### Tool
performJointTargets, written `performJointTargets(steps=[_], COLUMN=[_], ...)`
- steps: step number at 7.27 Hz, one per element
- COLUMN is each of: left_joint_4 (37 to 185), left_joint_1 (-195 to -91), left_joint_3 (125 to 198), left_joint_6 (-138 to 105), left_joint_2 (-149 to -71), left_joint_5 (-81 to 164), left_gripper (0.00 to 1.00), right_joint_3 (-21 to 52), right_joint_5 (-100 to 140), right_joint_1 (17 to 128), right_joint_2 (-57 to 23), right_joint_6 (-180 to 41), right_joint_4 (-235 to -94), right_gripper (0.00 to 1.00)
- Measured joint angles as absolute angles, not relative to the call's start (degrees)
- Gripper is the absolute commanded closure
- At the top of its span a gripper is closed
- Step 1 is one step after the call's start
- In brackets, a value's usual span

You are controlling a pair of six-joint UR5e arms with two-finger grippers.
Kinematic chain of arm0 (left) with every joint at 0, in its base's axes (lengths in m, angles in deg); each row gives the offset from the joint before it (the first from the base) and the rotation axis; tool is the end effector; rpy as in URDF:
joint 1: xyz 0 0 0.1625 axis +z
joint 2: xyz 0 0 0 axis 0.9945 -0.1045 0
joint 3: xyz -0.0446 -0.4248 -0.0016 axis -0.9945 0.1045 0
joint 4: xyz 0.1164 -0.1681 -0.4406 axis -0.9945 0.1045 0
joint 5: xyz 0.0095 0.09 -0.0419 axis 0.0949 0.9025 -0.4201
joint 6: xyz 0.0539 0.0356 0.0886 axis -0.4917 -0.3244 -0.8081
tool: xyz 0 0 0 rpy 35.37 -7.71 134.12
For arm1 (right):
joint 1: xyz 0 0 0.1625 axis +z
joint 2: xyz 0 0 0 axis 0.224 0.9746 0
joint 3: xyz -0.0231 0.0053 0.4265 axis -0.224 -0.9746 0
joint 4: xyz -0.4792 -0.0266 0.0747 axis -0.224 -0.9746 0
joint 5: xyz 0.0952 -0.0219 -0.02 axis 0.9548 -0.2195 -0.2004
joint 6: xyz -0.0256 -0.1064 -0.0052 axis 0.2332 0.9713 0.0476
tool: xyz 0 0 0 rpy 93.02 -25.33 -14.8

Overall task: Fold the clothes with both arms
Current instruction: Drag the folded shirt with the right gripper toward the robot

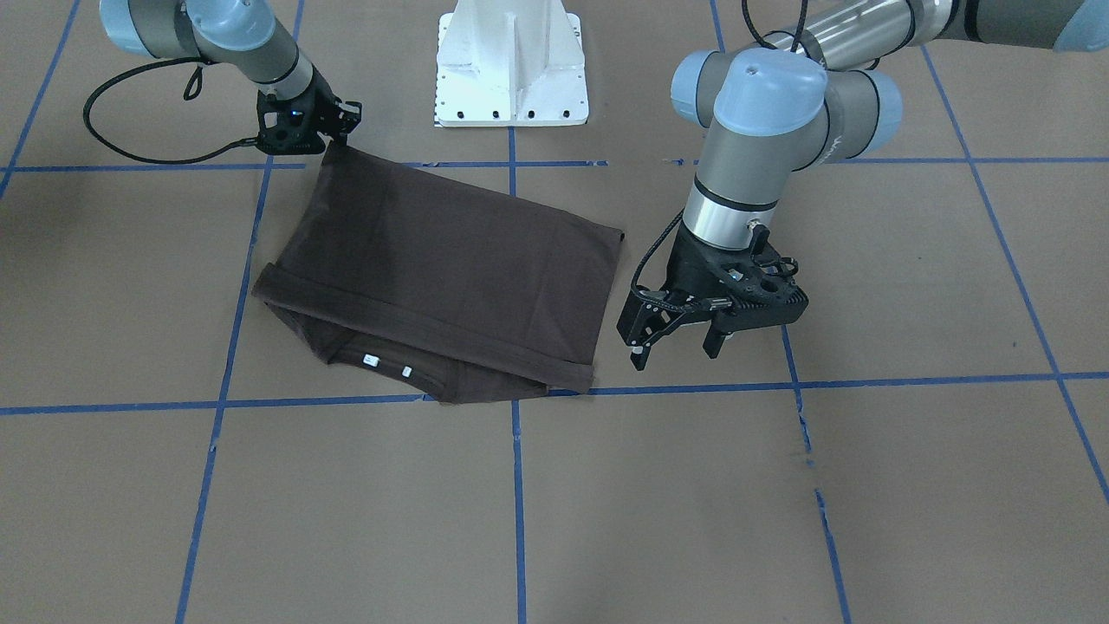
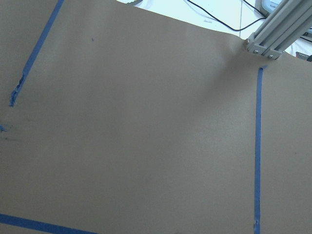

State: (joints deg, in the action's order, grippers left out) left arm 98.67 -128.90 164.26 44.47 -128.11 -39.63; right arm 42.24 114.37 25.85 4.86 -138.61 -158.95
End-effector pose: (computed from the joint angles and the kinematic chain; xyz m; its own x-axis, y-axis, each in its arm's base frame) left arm 0.4577 -0.6108 0.1660 0.5228 -0.1834 -0.8325 0.4470 0.8905 0.0846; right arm -0.5063 -0.2015 0.3628 0.6544 0.0792 0.7519 0.1773 0.9507 -0.2544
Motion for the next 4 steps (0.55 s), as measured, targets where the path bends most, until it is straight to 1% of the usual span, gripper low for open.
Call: performJointTargets(steps=[1, 2, 3, 4], left_joint_4=[98.1, 96.68, 95.12, 94.1], left_joint_1=[-128.83, -128.46, -127.17, -124.81], left_joint_3=[165.16, 166.71, 168.68, 170.77], left_joint_6=[44.49, 44.52, 45.46, 48.23], left_joint_2=[-127.94, -127.73, -127.1, -125.87], left_joint_5=[-39.64, -39.64, -39.64, -39.62], left_gripper=[0.0, 0.0, 0.0, 0.0], right_joint_3=[43.93, 45.19, 46.04, 46.51], right_joint_5=[114.27, 114.22, 114.21, 114.2], right_joint_1=[21.45, 18.61, 18.28, 20.44], right_joint_2=[5.99, 6.42, 6.4, 6.09], right_joint_6=[-142.15, -145.01, -146.87, -147.86], right_joint_4=[-158.93, -158.92, -158.85, -158.71], right_gripper=[0.01, 0.0, 0.0, 0.0])
